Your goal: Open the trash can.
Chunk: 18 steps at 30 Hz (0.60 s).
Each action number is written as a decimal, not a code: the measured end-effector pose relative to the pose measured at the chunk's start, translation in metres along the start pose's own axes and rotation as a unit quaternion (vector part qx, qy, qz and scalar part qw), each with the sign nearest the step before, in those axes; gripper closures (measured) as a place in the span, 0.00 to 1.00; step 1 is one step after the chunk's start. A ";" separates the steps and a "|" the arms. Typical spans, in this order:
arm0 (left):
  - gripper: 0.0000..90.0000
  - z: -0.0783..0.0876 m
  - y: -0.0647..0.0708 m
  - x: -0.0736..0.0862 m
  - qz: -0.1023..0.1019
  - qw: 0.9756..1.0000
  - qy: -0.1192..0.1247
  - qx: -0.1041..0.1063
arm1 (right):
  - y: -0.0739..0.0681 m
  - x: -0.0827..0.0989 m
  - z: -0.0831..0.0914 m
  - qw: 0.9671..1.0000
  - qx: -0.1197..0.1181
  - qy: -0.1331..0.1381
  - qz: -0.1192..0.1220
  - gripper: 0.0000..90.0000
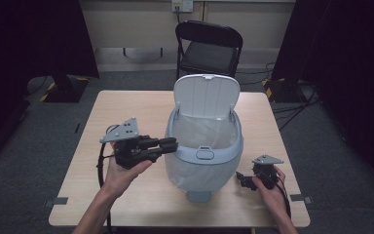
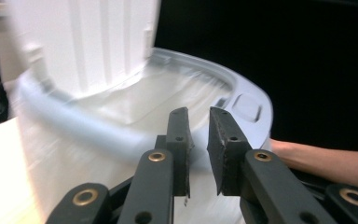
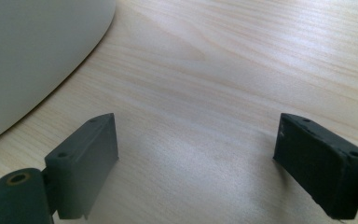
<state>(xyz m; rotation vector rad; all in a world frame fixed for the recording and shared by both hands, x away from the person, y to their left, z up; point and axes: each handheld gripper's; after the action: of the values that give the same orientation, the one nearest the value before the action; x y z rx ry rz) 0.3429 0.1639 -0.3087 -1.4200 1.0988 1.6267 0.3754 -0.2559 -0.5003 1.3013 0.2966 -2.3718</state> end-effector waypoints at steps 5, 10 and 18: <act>0.84 0.018 -0.015 0.012 0.004 0.998 -0.007 -0.060 | 0.000 0.000 0.000 1.000 0.001 0.000 0.000 0.13; 0.81 0.026 -0.027 0.030 0.011 0.996 -0.029 -0.083 | 0.000 0.000 0.000 1.000 0.001 0.000 0.000 0.13; 0.78 0.045 -0.052 0.078 0.036 0.988 -0.077 -0.130 | 0.000 0.000 0.000 1.000 0.001 0.000 -0.001 0.13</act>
<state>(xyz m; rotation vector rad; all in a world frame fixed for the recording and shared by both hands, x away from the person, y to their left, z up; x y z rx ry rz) 0.3601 0.2240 -0.3920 -1.4007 0.8830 1.9546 0.3754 -0.2557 -0.5003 1.3024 0.2950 -2.3738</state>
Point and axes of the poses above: each handheld gripper's, and its own axes: z roughly backward along the jaws, x roughly out of its underside, y roughly to its right, and after that the axes turned 10 degrees about y, right-handed
